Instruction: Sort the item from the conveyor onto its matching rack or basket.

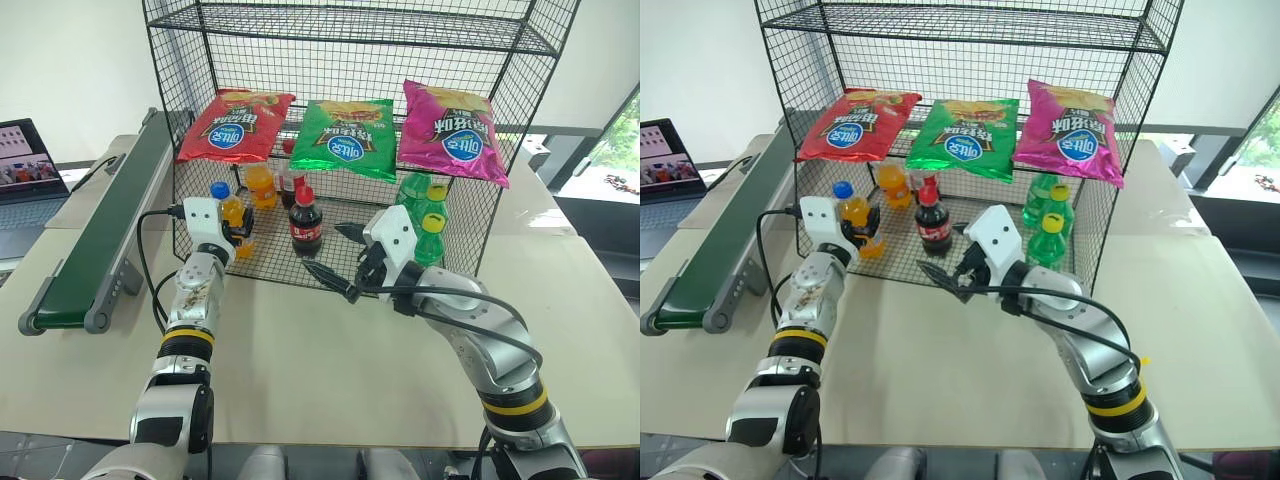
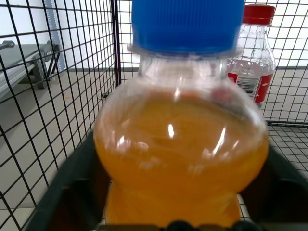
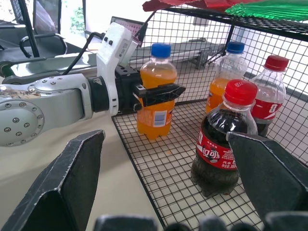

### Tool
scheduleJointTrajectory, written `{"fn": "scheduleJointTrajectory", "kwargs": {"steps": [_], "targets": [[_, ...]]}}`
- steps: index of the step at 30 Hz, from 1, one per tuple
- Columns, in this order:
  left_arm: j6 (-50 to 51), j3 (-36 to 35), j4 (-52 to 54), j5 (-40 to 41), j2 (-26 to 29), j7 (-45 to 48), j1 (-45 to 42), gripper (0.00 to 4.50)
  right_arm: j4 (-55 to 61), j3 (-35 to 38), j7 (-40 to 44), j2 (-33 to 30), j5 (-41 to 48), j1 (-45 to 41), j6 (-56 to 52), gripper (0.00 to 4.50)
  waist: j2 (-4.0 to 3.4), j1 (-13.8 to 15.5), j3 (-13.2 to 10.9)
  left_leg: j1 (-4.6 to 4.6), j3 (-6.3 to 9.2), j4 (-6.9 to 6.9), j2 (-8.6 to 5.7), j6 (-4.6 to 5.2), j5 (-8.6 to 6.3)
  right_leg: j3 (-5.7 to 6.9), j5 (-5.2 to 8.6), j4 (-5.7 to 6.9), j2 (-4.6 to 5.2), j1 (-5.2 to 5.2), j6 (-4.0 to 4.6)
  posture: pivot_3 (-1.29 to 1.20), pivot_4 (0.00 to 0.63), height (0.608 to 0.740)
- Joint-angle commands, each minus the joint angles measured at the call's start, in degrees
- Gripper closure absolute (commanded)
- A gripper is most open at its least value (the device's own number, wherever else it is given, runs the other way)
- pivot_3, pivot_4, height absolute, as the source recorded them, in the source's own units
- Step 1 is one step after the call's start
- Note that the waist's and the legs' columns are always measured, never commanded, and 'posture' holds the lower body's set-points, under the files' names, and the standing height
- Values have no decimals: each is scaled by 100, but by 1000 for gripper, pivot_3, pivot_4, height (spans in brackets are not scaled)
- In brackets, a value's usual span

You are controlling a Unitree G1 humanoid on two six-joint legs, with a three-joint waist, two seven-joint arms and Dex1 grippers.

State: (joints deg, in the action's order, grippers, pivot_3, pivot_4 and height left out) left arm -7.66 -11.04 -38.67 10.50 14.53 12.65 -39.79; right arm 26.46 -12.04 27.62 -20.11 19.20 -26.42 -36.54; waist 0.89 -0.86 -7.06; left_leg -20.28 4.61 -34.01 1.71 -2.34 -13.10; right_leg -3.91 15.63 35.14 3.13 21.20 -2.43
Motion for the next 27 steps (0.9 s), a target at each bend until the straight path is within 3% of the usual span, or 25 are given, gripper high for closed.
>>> {"fn": "scheduleJointTrajectory", "kwargs": {"steps": [1,7,11,19,27], "targets": [[-115,-118,297,104,110,97,-107,49,94,119,55,10,25,-146,52,0,0,2,0,0,0,0,0,0,0,0,0,1,0,0,0,0,150,738],[371,-78,1186,202,124,220,338,49,80,108,72,42,4,-131,71,0,-2,-4,1,2,0,-2,0,0,0,0,0,5,0,-1,0,0,150,738],[1255,-63,2750,433,223,352,1316,49,31,148,62,54,1,-106,88,0,-6,-36,3,4,0,-2,2,0,0,-1,0,7,1,-2,0,0,150,738],[2566,-366,4617,761,463,142,2412,49,57,206,107,0,19,69,105,0,-8,4,4,5,3,-10,3,0,0,-1,0,12,0,-5,0,0,150,738],[3470,-270,6054,1063,970,704,3957,49,487,613,-398,-55,-245,1299,356,0,-16,1,5,7,0,3,6,2,-3,-2,1,-1,2,-7,0,0,150,738]]}}
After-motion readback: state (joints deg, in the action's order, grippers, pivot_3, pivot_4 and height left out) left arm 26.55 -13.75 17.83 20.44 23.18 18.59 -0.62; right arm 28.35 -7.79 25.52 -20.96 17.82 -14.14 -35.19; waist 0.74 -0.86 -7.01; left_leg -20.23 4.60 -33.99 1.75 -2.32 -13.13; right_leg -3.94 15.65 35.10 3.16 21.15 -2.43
